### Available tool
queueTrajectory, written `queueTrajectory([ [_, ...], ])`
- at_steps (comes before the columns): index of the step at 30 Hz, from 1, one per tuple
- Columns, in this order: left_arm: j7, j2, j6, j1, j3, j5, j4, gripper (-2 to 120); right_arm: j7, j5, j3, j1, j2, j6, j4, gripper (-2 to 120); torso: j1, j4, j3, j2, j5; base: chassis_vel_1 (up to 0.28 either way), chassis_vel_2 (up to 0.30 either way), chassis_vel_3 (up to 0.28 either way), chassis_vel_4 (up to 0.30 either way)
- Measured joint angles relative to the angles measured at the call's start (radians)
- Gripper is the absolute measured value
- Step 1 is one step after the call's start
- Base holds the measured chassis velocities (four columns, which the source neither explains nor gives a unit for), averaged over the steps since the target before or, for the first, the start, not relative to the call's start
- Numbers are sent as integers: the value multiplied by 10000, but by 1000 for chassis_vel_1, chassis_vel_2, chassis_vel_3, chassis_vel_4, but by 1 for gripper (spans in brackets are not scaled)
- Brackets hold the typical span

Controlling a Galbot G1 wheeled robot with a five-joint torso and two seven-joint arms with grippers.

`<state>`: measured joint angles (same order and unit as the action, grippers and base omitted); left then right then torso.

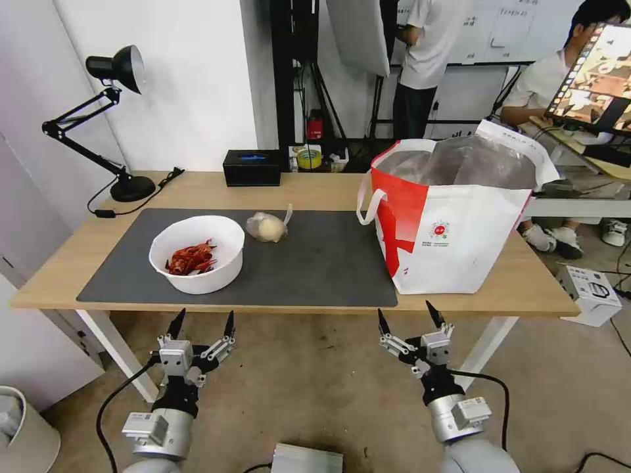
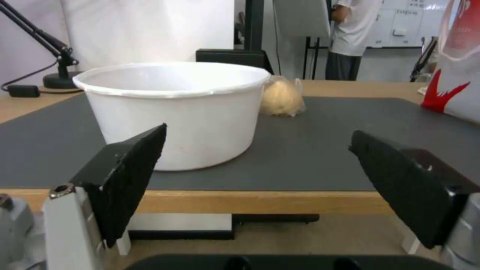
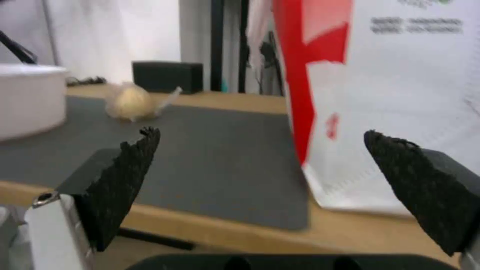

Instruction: Pick up the trash from the table and place it into the takeout bag.

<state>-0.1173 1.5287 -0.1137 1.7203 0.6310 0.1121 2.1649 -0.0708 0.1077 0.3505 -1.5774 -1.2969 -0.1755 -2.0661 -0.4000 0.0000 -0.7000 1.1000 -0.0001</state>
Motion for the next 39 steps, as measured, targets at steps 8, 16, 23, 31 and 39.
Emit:
queueTrajectory([
  [8, -14, 45, -24, 22, 48, 9, 8, 100, -63, 455, -774, 1185, 149, -226, 395, 100, 0, 0, 0, 0, 0, 0, 0, 0, 0],
  [16, -28, 153, -154, 246, 132, 5, 182, 100, -56, 1038, -1811, 3312, 515, -273, 1505, 100, -1, 1, -1, -1, 1, 0, 0, 0, 0],
  [23, -60, 401, -319, 481, 145, -92, 269, 100, -63, 1446, -2827, 5111, 507, -274, 2575, 100, -1, 2, -1, -1, -1, 0, 0, 0, 0],
  [31, -62, 529, -404, 556, 215, -118, 345, 100, -238, 1714, -3805, 6834, 325, -171, 3780, 100, -1, 1, -1, -1, 0, 0, 0, 0, 0],
  [39, -65, 649, -515, 675, 226, -204, 378, 100, -467, 2610, -4639, 8902, 139, 119, 5099, 100, -2, 0, -1, -1, 0, 0, 0, 0, 0],
])
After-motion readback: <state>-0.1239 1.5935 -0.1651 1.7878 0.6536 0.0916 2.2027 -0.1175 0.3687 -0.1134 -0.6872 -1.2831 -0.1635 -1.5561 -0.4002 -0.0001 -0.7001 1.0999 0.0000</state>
